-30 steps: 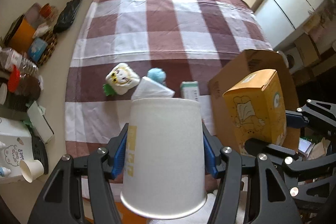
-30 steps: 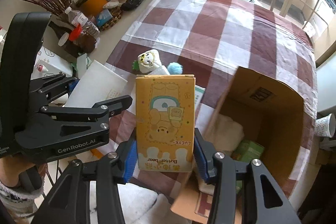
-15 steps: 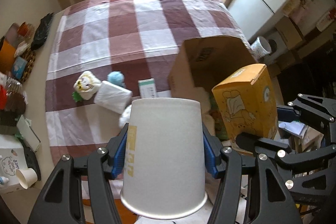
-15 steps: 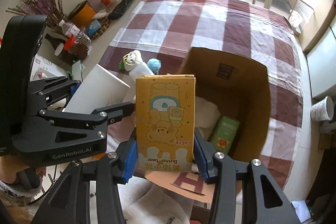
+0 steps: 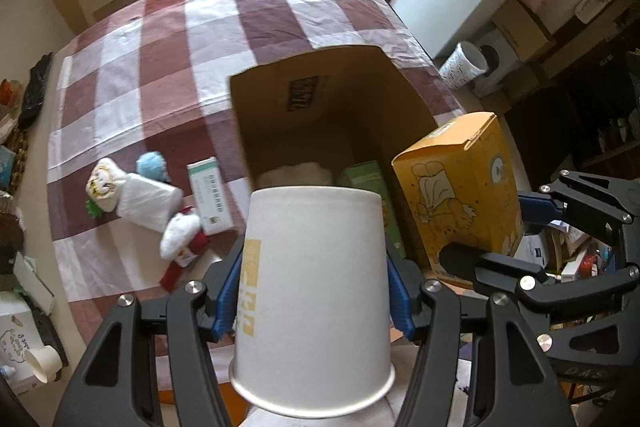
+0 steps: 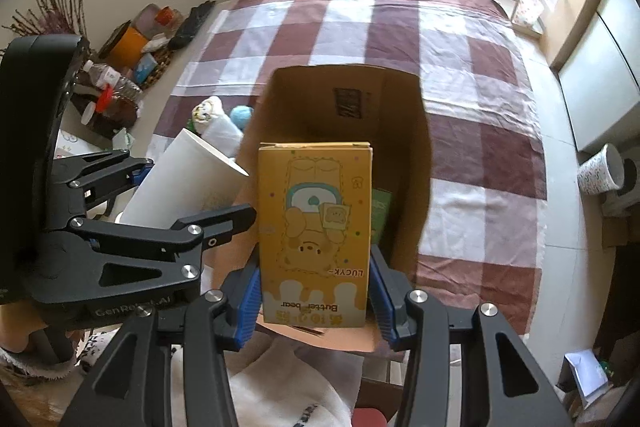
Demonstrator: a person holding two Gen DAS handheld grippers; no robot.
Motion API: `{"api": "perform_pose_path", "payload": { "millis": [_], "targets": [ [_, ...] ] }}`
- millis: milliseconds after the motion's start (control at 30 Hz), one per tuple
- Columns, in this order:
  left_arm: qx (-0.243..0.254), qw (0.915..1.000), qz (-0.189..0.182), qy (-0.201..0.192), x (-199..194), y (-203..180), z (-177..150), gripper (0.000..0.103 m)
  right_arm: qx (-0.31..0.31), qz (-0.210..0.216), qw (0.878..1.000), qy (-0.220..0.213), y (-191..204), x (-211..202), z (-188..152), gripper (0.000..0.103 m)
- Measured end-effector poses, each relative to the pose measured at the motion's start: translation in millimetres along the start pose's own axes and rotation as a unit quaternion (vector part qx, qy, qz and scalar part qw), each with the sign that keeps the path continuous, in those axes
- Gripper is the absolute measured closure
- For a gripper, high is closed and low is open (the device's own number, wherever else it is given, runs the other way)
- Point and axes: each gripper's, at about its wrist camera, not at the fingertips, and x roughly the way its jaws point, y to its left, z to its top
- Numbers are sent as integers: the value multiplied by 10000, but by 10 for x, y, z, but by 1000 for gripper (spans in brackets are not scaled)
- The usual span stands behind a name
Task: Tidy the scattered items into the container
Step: 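Lift the paper cup and Butter Bear box and carry both over the cardboard box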
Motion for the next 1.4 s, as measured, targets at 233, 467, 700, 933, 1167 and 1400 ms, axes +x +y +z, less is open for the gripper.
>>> {"api": "perform_pose_path", "payload": {
  "millis": [233,467,700,933,1167,1400],
  "targets": [
    [57,9999,19,136,143,-87,42,42,117,-18,9999,90,-154,77,-19,55],
    [32,9996,36,262,264,-90,74,42,114,-88,9997,218,-192,213,-14,55],
    [63,9995,35,306,298,-95,112,42,142,-111,9995,272,-233,245,8,55],
    [106,9994,42,327,315,-98,140,42,189,-100,9993,297,-262,272,25,55],
    [95,9993,28,354,322,-81,140,42,226,-78,9990,372,-290,335,33,55],
    [76,9993,-9,366,328,-46,138,42,252,-80,9987,436,-301,388,45,55]
  ]
}}
